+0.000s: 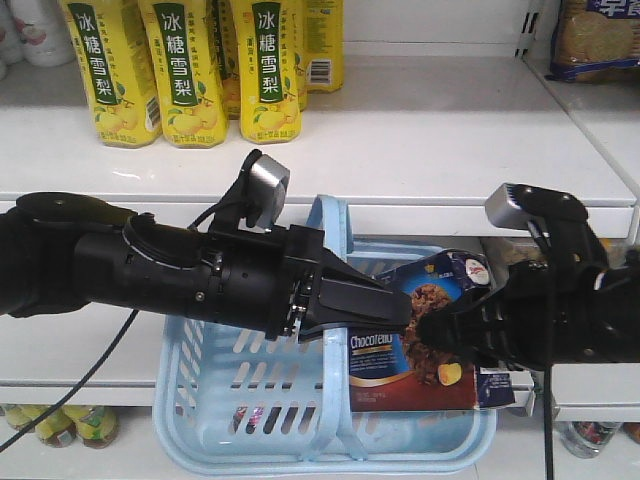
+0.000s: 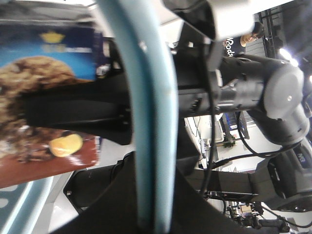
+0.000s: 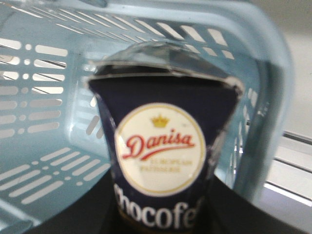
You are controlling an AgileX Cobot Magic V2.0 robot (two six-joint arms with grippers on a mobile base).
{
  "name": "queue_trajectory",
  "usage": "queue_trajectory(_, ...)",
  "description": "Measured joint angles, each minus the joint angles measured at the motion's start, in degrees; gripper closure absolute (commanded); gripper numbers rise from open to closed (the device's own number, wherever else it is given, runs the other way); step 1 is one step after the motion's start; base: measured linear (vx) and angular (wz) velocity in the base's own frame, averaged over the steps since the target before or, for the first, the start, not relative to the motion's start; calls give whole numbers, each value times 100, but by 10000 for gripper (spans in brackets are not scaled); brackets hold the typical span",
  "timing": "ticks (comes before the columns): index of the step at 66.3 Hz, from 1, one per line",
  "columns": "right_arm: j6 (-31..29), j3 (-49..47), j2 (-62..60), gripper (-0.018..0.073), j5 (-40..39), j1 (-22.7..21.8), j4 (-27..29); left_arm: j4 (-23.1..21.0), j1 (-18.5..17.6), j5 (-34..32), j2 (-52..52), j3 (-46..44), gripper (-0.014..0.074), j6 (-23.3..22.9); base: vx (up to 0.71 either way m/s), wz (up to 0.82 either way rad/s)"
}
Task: Left arm holds basket, right arm returns cookies
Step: 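Lift the cookie box out of the basket up toward the upper shelf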
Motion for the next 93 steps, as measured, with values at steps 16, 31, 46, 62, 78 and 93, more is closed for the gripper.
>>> queue_trajectory(16,625,7,-883,524,352,-14,-725,-11,0,0,0,0,599,0,0,0)
queue_trajectory(31,1082,9,-1705,520,467,-20,-1196,-15,0,0,0,0,599,0,0,0)
queue_trajectory(46,1469,-557,-1968,517,931,-20,-2016,-15,0,0,0,0,599,0,0,0)
queue_trajectory(62,1900,-1737,-1859,515,998,-32,-2500,-21,0,0,0,0,599,0,0,0)
queue_trajectory(78,1942,-2378,-1483,515,941,-32,-2647,-28,0,0,0,0,599,0,0,0)
queue_trajectory(93,2387,-2379,-866,513,354,-32,-3401,-28,0,0,0,0,599,0,0,0)
